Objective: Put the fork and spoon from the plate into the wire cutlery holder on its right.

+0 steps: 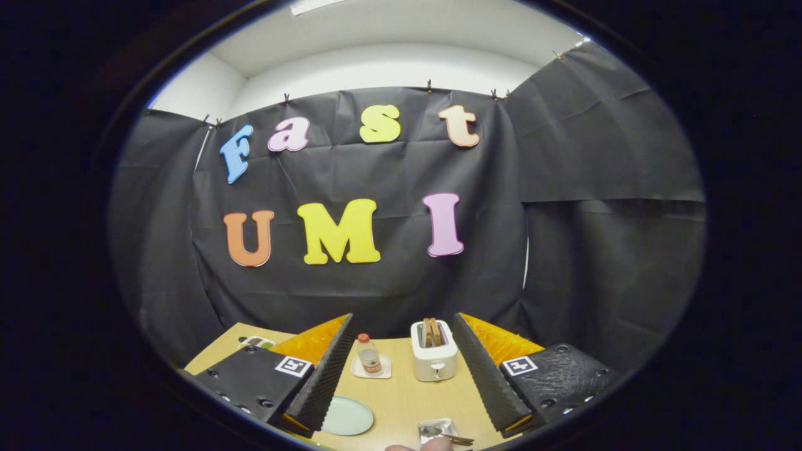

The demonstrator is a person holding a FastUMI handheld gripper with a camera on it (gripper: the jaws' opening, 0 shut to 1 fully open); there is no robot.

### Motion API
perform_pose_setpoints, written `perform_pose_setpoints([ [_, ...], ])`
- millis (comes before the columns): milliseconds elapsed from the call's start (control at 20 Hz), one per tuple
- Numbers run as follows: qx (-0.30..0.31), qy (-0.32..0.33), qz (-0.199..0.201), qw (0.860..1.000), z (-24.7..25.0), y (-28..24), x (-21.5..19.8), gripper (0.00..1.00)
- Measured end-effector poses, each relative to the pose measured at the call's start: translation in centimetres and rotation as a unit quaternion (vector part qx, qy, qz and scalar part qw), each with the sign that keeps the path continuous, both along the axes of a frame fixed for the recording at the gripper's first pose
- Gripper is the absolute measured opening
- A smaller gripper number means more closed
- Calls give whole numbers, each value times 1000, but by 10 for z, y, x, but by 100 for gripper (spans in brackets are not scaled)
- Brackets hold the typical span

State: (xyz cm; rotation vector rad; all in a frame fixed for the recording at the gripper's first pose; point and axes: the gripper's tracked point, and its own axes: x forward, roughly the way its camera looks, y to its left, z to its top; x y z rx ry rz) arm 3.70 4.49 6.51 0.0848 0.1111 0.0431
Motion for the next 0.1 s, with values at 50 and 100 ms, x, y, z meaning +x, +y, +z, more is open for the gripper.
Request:
perform_pose_setpoints([
  [50, -2, -2, 1, 1000, 1, 2, 0, 94],
  [100, -4, -5, 1, 1000, 4, 3, 0, 94],
])
